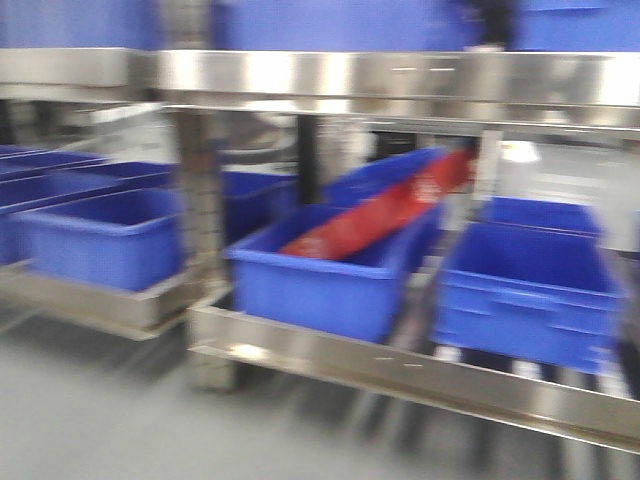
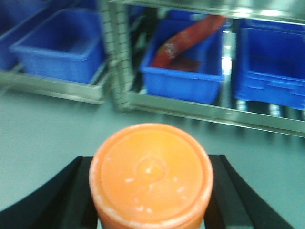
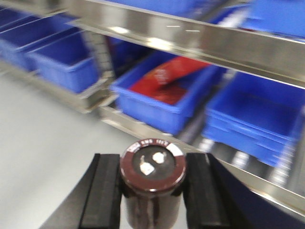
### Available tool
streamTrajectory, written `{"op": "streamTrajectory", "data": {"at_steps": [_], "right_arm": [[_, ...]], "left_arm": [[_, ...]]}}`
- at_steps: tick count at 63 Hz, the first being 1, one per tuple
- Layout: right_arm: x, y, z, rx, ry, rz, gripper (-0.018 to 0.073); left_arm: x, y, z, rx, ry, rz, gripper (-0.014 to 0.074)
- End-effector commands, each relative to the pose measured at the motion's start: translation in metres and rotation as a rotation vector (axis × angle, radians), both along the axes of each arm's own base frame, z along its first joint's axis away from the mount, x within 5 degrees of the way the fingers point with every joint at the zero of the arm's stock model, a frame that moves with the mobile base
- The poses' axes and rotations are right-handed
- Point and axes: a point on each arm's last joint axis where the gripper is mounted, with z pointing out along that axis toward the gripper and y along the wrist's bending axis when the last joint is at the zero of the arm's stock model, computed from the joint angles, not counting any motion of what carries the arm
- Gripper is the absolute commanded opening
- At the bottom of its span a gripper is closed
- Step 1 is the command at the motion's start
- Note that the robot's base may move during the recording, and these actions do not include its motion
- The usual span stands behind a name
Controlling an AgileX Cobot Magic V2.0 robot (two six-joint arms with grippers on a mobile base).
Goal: Place cylindrical capacitor in blue bin on shelf
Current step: 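Drive the base to the shelf of blue bins holding both cylinders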
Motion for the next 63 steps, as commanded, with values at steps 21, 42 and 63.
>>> {"op": "streamTrajectory", "data": {"at_steps": [21,42,63], "right_arm": [[0.0000,-0.0006,0.0053,0.003,-0.040,-0.007,-0.0154],[0.0000,-0.0006,0.0053,0.003,-0.040,-0.007,-0.0154],[0.0000,-0.0006,0.0053,0.003,-0.040,-0.007,-0.0154]], "left_arm": [[-0.0009,0.0005,0.0024,-0.009,-0.024,0.004,-0.0111],[-0.0009,0.0005,0.0024,-0.009,-0.024,0.004,-0.0111],[-0.0009,0.0005,0.0024,-0.009,-0.024,0.004,-0.0111]]}}
